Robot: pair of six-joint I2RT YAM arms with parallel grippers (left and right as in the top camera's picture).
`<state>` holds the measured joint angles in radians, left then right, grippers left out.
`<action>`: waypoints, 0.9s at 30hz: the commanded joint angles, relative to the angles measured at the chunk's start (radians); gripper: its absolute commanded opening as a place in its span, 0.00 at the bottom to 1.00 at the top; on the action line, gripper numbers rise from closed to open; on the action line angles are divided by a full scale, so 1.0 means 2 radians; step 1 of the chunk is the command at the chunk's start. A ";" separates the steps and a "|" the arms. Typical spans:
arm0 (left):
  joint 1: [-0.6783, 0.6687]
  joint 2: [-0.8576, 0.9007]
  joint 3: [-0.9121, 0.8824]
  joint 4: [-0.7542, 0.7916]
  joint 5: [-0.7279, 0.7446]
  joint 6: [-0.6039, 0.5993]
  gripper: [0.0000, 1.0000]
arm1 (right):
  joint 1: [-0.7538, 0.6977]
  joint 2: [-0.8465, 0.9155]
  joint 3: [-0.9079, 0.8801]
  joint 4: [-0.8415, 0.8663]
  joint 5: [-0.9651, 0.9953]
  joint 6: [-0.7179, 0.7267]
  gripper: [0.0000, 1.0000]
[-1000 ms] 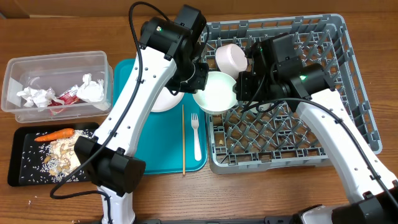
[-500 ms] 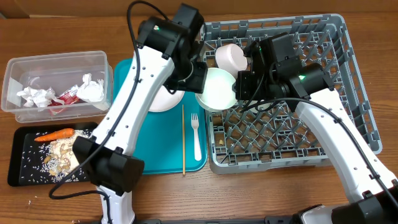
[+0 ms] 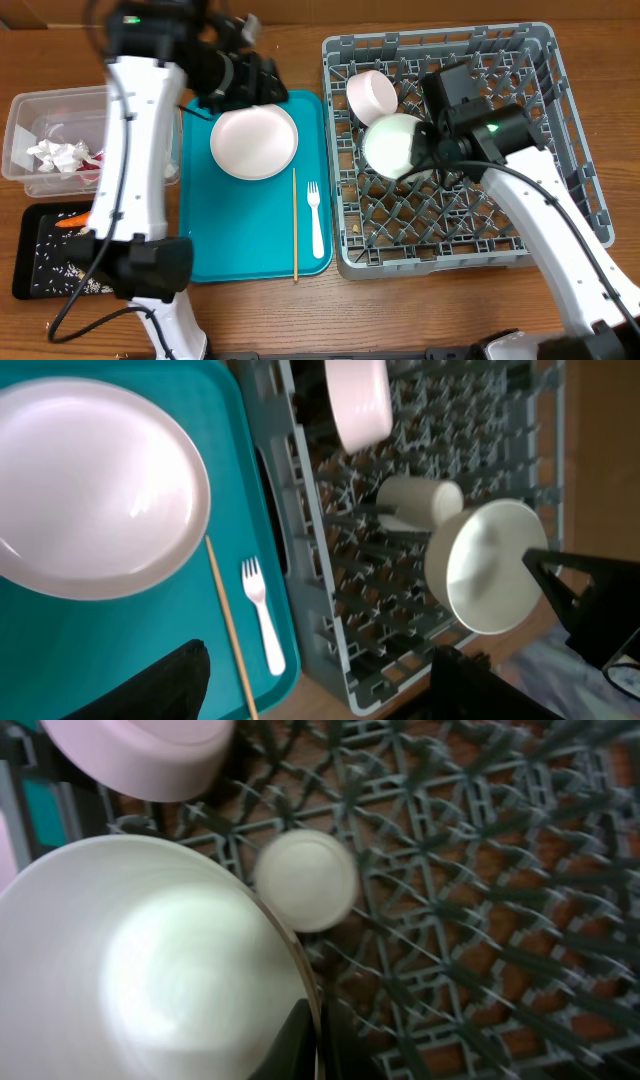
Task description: Sort waste into correct bins and load items into the dishwasher
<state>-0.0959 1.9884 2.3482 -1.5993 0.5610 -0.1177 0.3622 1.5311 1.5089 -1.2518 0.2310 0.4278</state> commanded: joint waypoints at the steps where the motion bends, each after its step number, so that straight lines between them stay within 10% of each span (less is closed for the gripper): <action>1: 0.026 -0.043 0.019 0.002 0.043 0.026 0.76 | 0.011 -0.056 0.054 -0.039 0.091 0.045 0.04; 6: 0.060 -0.047 0.018 -0.002 0.018 0.031 1.00 | 0.043 -0.082 0.060 -0.121 0.199 0.117 0.04; 11: 0.071 -0.047 0.018 0.001 -0.051 0.031 1.00 | 0.104 -0.071 0.059 -0.221 0.305 0.248 0.04; 27: 0.071 -0.047 0.018 0.001 -0.120 0.031 1.00 | 0.175 0.022 0.047 -0.221 0.399 0.256 0.04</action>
<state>0.0437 1.9003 2.3703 -1.5978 0.3397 -0.0742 0.7105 1.5856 1.6058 -1.6939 0.9546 0.9165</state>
